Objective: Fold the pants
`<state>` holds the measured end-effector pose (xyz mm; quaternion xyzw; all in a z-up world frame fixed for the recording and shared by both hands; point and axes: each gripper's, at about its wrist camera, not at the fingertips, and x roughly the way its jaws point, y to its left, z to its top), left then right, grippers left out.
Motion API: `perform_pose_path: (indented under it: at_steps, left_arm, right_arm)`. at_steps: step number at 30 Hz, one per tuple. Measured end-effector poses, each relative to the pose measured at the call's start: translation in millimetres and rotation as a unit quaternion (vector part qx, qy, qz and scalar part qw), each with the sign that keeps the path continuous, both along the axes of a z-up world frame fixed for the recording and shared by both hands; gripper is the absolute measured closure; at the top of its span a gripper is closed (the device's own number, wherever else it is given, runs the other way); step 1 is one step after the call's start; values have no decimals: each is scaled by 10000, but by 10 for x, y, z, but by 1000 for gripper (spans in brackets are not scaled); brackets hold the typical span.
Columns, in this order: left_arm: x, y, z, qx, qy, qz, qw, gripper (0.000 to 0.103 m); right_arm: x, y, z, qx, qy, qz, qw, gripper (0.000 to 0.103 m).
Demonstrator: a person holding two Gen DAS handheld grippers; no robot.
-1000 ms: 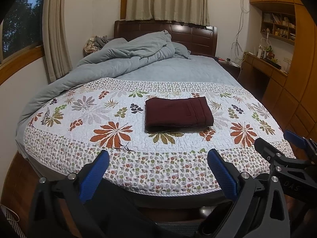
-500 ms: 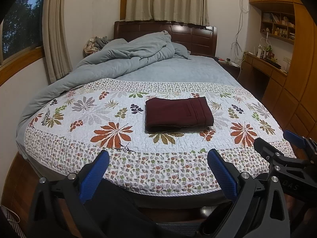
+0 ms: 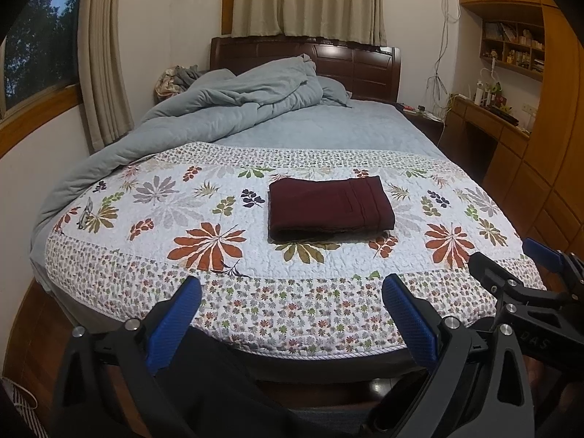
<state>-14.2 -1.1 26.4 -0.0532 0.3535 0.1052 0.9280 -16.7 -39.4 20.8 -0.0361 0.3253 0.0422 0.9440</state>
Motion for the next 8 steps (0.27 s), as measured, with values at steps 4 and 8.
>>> perform_pose_path:
  at_steps: [4, 8]
  left_arm:
    - [3, 24, -7, -37, 33, 22, 10000, 4]
    - [4, 28, -7, -35, 37, 29, 10000, 4]
  right_arm:
    - [-1, -2, -2, -3, 1, 1, 10000, 3]
    - [-1, 0, -3, -4, 3, 3, 10000, 3]
